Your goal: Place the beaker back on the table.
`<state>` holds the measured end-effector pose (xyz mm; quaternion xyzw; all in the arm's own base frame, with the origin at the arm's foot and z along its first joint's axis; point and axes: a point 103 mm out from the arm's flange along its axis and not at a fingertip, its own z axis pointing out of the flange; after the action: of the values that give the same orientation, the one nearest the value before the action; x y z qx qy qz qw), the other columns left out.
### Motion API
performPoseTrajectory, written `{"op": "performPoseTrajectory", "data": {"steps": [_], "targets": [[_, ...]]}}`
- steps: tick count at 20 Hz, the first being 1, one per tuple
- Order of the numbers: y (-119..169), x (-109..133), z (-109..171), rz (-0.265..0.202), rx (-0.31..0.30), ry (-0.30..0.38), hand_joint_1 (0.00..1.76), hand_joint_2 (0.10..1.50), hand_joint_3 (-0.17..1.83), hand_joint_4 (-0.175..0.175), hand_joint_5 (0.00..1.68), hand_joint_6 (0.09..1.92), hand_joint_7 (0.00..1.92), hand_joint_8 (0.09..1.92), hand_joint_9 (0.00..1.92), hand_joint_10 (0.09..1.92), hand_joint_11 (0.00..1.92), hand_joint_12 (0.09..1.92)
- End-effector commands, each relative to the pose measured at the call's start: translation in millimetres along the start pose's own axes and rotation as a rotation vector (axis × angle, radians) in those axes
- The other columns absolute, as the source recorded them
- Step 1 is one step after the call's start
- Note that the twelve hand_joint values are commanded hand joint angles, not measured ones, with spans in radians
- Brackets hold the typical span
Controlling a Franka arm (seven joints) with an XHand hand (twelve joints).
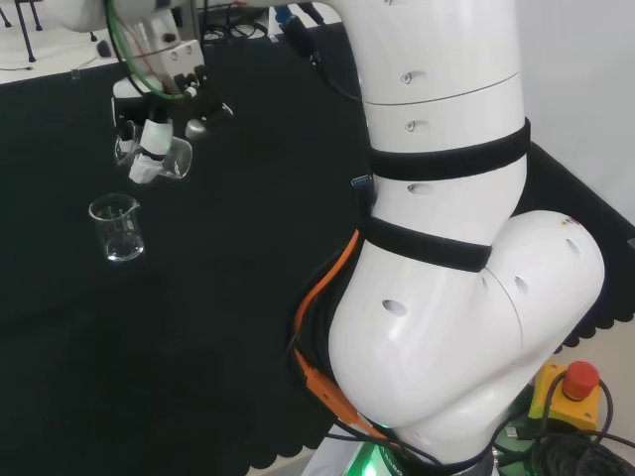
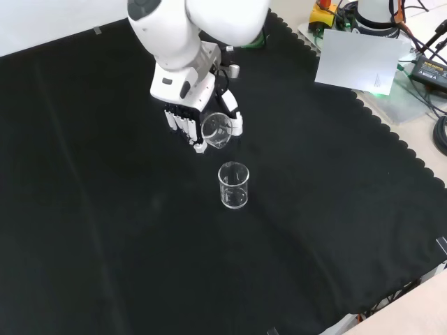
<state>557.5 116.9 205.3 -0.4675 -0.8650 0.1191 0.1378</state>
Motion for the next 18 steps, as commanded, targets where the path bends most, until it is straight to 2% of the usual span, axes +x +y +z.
{"op": "performPoseTrajectory", "data": {"steps": [1, 9, 18], "targets": [[-4.6, -20.9, 14.4, -0.051, -0.096, 0.132, 1.16, 0.59, 0.72, 0.175, 1.34, 0.57, 1.80, 0.09, 1.65, 0.12, 1.19, 0.83], [-7.4, -43.7, 40.0, -0.073, -0.152, 0.233, 1.16, 0.59, 0.72, 0.175, 1.34, 0.58, 1.80, 0.09, 1.65, 0.12, 1.19, 0.83], [-9.7, -70.5, 76.6, -0.093, -0.243, 0.407, 1.16, 0.60, 0.71, 0.174, 1.34, 0.58, 1.79, 0.09, 1.64, 0.12, 1.18, 0.83]]}}
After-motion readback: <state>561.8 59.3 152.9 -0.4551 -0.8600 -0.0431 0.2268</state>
